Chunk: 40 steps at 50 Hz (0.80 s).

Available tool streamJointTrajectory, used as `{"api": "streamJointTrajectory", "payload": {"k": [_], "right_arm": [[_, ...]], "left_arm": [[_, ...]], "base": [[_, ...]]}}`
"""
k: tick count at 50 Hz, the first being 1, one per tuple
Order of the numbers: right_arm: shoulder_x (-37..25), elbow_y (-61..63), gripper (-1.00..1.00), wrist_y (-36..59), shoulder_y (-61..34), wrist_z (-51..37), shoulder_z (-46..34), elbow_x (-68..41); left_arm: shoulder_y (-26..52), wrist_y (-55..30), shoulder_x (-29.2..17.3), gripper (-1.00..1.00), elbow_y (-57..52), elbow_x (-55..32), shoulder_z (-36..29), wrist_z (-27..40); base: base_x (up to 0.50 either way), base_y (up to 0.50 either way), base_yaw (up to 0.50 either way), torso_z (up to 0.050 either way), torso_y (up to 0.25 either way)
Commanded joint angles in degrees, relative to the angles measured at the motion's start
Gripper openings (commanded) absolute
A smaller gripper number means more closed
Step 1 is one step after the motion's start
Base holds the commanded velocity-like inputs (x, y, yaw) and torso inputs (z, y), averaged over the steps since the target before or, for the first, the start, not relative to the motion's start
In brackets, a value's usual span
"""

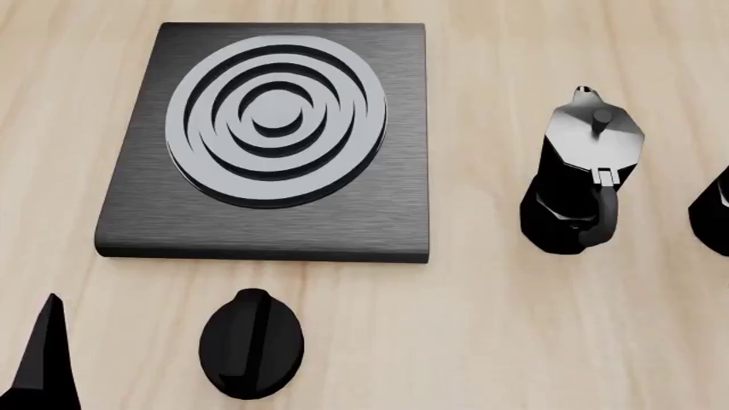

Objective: Put the right moka pot on the stove.

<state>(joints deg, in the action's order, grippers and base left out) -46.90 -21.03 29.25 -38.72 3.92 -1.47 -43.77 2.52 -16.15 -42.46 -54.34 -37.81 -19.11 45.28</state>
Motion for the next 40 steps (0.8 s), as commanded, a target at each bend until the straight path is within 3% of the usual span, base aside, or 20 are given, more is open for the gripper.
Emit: {"api": "streamJointTrajectory", "payload": {"k": [1, 8, 9, 28, 40], "right_arm": [[0.8, -2.6, 1.00, -0.8, -1.4, 0.9, -1.0, 1.2], [1.1, -2.4, 1.00, -0.8, -1.9, 0.2, -1.5, 1.8], [1.1, -2.5, -1.00, -0.8, -1.9, 0.1, -1.3, 1.6], [-1.2, 5.2, -1.00, 3.4, -0.3, -2.7, 0.4, -1.2], [-5.1, 17.4, -1.00, 8.9, 2.9, -7.6, 5.1, -7.1]], "left_arm": [[0.2, 0.0, -0.1, 1.00, 0.0, -0.1, -0.2, 0.2], [0.2, 0.2, -0.1, 1.00, -0.1, 0.1, -0.3, 0.3], [0.3, 0.1, -0.2, 1.00, -0.2, -0.1, -0.2, 0.4], [0.1, 0.5, -0.4, 1.00, -0.1, 0.1, -0.6, 0.5], [0.4, 0.3, -0.6, 1.00, 0.0, -0.2, -0.8, 0.7]], "base": [[0.00, 0.00, 0.00, 0.000, 0.000], [0.00, 0.00, 0.00, 0.000, 0.000], [0.00, 0.00, 0.00, 0.000, 0.000], [0.00, 0.00, 0.00, 0.000, 0.000], [0.00, 0.00, 0.00, 0.000, 0.000]]}}
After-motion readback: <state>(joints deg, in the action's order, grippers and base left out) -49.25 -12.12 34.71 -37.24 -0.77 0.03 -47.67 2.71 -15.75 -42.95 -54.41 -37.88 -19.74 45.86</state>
